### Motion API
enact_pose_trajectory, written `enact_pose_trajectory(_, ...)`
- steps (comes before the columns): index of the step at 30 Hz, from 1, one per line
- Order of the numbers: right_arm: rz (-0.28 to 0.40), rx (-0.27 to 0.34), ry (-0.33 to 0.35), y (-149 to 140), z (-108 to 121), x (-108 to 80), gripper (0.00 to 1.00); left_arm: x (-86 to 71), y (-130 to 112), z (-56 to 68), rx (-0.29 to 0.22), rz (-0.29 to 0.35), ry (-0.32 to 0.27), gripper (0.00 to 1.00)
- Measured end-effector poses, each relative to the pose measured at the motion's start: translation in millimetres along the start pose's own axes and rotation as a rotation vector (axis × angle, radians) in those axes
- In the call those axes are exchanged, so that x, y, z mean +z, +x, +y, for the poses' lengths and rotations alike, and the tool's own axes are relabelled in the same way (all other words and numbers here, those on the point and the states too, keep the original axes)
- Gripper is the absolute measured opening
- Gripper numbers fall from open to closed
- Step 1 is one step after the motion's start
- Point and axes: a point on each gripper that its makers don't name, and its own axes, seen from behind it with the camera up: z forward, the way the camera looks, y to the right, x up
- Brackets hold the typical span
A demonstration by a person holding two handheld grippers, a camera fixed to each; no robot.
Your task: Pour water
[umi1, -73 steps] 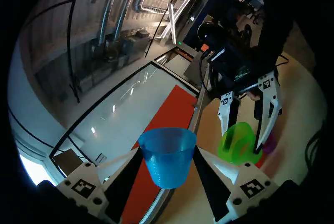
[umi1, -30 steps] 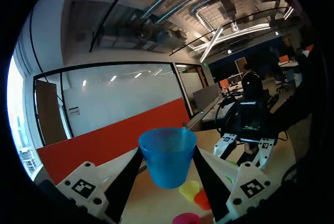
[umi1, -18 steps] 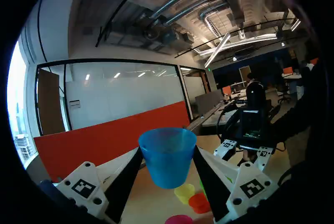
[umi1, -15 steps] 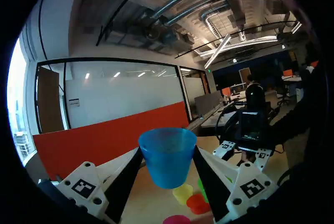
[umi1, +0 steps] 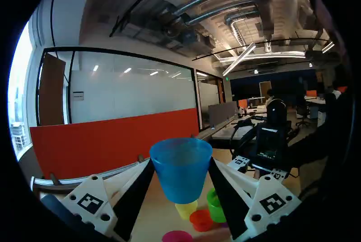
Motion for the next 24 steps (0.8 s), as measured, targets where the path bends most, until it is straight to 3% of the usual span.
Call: enact_pose_trajectory(24,0.009,0.012,-0.006,2,3,-3.1,0.88,0.3,-15,-12.1,-0.048,-0.056,0.034,0.83)
